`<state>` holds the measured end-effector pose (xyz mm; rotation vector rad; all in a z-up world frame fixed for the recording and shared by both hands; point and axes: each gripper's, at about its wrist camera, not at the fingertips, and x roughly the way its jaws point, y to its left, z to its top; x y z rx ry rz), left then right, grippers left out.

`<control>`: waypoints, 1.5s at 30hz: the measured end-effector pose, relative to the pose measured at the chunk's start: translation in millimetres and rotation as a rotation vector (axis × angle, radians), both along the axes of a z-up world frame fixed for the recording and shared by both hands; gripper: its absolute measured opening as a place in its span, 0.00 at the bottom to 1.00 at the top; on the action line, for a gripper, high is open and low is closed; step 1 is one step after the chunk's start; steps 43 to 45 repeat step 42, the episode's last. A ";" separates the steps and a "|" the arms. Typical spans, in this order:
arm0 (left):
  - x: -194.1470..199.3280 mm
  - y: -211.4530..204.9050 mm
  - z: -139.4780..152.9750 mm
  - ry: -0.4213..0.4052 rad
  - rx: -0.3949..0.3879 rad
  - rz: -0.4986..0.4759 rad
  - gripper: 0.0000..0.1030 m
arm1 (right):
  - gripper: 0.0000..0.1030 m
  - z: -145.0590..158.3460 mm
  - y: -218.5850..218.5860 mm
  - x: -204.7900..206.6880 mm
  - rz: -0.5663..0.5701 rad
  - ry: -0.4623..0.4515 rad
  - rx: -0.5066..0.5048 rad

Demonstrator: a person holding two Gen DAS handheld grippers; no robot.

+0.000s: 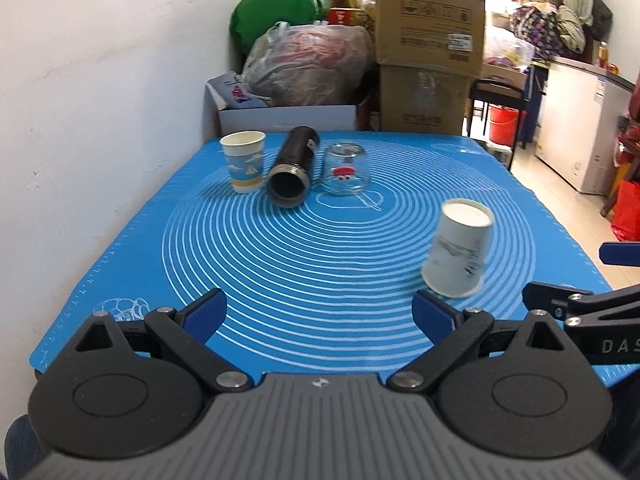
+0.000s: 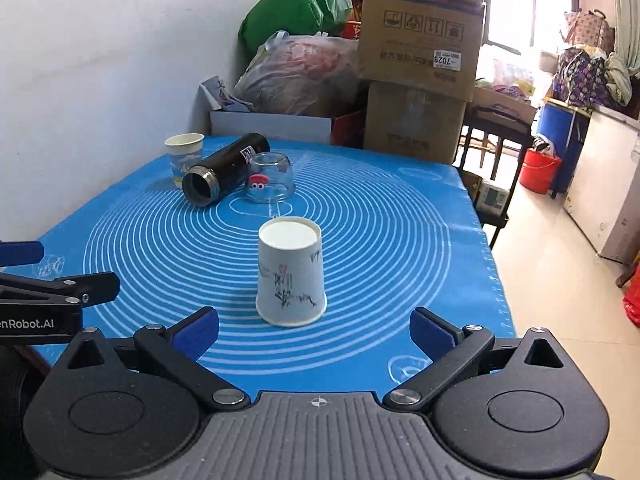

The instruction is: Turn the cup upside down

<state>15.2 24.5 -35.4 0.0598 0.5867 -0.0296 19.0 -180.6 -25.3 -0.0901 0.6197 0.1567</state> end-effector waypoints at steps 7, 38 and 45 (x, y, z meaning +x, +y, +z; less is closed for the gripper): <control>-19.1 -6.3 0.6 0.009 0.000 -0.029 0.95 | 1.00 1.0 -4.2 -24.3 -0.002 0.001 0.006; -31.9 -12.0 -5.4 0.045 0.009 -0.047 0.95 | 1.00 2.1 -9.8 -50.0 -0.004 0.000 0.009; -31.1 -11.3 -6.1 0.048 0.009 -0.045 0.95 | 1.00 1.7 -9.6 -49.1 -0.004 0.003 0.006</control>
